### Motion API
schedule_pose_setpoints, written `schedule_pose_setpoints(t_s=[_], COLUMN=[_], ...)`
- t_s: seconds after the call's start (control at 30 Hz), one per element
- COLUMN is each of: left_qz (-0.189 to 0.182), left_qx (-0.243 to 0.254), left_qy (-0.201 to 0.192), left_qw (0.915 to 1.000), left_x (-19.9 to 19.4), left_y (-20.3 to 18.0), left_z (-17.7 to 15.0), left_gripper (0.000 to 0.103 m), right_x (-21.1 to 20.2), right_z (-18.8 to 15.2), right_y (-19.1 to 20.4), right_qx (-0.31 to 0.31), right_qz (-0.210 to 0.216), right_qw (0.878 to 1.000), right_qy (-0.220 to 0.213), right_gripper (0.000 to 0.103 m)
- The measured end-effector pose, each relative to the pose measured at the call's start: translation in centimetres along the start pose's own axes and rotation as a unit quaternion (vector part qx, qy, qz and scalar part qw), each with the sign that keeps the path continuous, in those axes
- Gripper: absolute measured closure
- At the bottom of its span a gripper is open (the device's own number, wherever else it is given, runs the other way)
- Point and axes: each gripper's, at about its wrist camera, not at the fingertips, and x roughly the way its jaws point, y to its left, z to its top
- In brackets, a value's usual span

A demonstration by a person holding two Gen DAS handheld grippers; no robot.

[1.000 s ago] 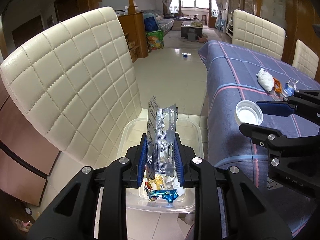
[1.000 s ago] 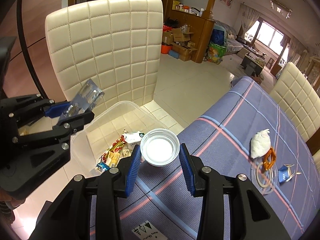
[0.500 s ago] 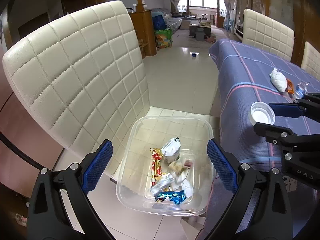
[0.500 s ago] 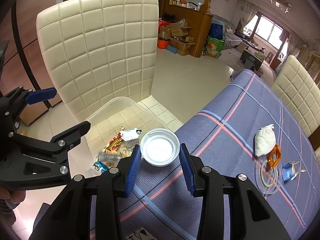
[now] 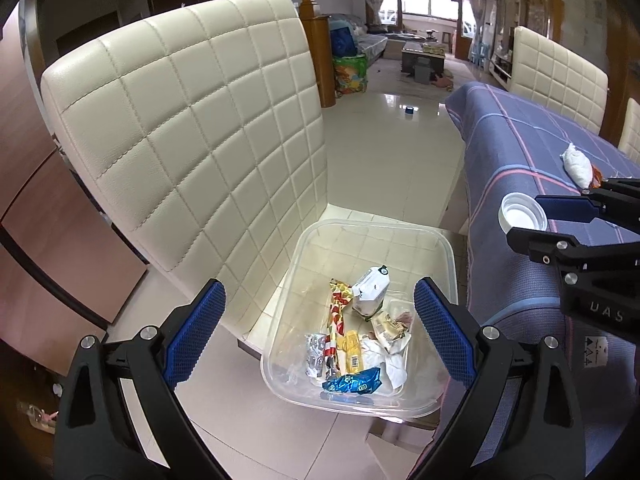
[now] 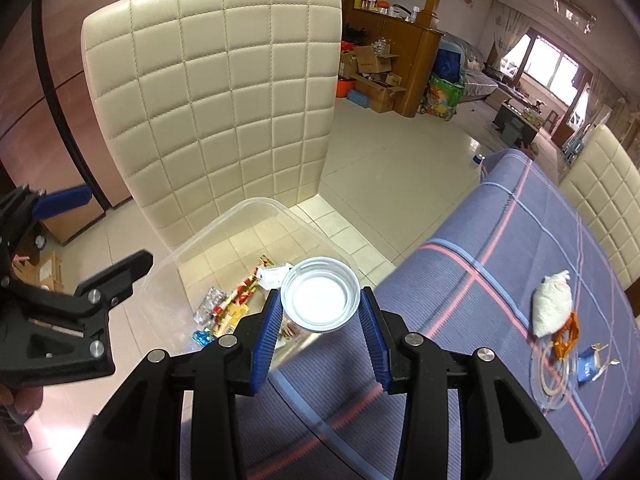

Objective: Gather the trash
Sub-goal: 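Open the right tool over the bin to drop the white bottle cap, then move both open tools back over the table toward the remaining trash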

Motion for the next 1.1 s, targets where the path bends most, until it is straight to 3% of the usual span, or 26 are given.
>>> schedule_pose_setpoints(t_s=[0.03, 0.07, 0.1, 0.3, 0.5, 0.87, 1.1], left_qz=[0.000, 0.001, 0.001, -0.006, -0.030, -0.094, -0.108], left_qx=[-0.001, -0.002, -0.003, -0.002, 0.022, 0.082, 0.125], left_qy=[0.001, 0.001, 0.002, 0.004, -0.008, -0.018, -0.029], left_qw=[1.0000, 1.0000, 1.0000, 1.0000, 0.9993, 0.9921, 0.9858], left_x=[-0.1, -0.1, -0.1, -0.3, -2.0, -2.8, -1.3], left_y=[0.1, 0.1, 0.2, -0.6, -3.7, -13.8, -20.9], left_z=[0.0, -0.1, -0.1, 0.3, 1.3, 4.3, 7.3], left_gripper=[0.009, 0.008, 0.008, 0.008, 0.004, 0.004, 0.004], right_x=[0.1, 0.1, 0.1, -1.0, -3.5, -7.5, -7.3], right_z=[0.1, 0.1, 0.0, -0.8, -2.3, -7.5, -9.0], right_y=[-0.1, -0.3, -0.5, -2.1, -5.3, -15.1, -19.9], right_qx=[0.005, 0.009, 0.014, 0.029, 0.071, 0.152, 0.173], right_qz=[-0.002, -0.003, -0.006, -0.028, -0.044, -0.124, -0.128], right_qw=[1.000, 1.000, 1.000, 0.999, 0.996, 0.980, 0.976], right_qy=[0.004, 0.004, 0.000, -0.013, -0.026, -0.042, -0.034], right_gripper=[0.058, 0.043, 0.036, 0.035, 0.035, 0.036, 0.052])
